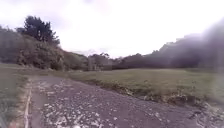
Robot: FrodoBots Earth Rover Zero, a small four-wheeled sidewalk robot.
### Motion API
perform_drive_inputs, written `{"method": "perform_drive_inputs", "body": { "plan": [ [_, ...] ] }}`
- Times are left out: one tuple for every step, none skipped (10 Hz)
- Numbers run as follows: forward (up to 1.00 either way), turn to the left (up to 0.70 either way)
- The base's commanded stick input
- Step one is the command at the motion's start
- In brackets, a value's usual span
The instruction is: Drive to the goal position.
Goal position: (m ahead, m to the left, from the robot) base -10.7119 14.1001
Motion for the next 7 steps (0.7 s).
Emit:
{"method": "perform_drive_inputs", "body": {
  "plan": [
    [0.00,0.05],
    [0.00,0.10],
    [0.00,0.70],
    [0.00,0.70],
    [0.00,0.70],
    [0.00,0.70],
    [0.00,0.70]
  ]
}}
